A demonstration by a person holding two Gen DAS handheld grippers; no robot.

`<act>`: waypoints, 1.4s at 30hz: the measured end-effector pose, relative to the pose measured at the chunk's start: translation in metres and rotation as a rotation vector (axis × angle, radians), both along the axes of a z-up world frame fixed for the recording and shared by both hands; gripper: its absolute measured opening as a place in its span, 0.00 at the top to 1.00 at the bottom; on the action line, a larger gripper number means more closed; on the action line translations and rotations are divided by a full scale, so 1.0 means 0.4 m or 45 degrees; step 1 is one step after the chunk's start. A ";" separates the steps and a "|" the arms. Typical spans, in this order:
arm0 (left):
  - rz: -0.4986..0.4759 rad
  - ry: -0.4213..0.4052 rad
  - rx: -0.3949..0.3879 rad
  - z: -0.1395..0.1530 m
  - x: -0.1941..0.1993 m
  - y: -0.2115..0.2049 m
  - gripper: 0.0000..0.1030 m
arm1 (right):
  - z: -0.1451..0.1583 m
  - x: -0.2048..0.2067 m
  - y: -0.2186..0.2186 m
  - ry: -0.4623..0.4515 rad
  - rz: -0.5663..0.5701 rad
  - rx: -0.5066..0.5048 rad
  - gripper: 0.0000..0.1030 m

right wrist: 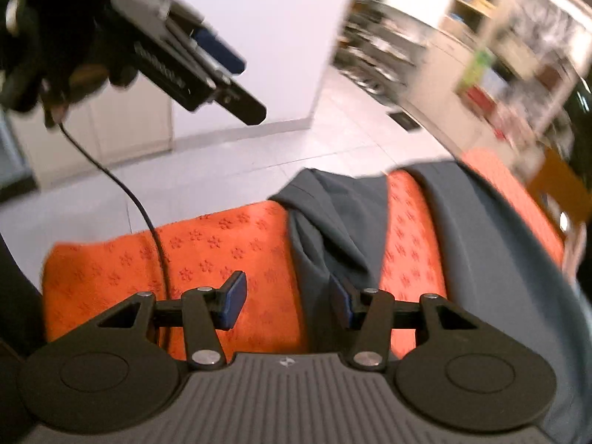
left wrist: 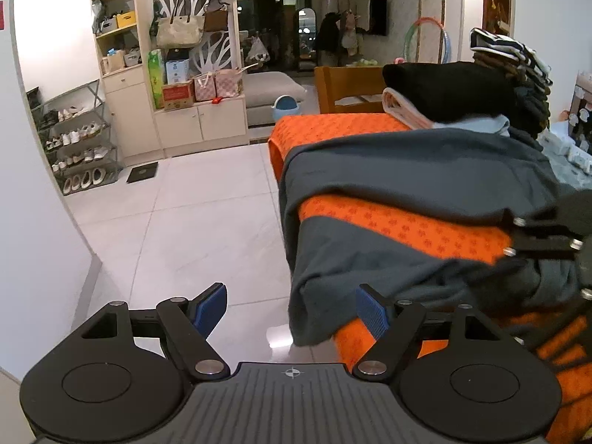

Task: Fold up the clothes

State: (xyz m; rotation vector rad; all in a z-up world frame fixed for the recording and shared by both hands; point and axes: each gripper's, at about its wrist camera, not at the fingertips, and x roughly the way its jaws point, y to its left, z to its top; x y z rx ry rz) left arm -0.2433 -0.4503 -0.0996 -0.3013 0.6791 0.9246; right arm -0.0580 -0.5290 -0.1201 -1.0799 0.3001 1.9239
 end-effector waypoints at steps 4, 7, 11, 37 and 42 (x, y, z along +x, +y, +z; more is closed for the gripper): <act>0.011 0.007 0.012 0.005 -0.040 -0.031 0.24 | -0.020 -0.030 0.049 -0.114 0.070 0.014 0.57; 0.002 0.004 0.022 0.003 -0.057 -0.055 0.22 | -0.040 -0.031 0.080 -0.196 0.064 -0.003 0.67; -0.024 0.013 0.038 -0.006 -0.059 -0.086 0.20 | -0.070 -0.032 0.098 -0.259 0.096 -0.031 0.93; -0.018 0.147 0.046 -0.118 -0.020 -0.135 0.76 | 0.302 0.165 -0.095 0.178 -0.093 0.094 0.94; -0.091 0.133 -0.015 -0.051 -0.120 -0.179 0.94 | 0.269 0.141 -0.106 0.201 -0.013 0.010 0.94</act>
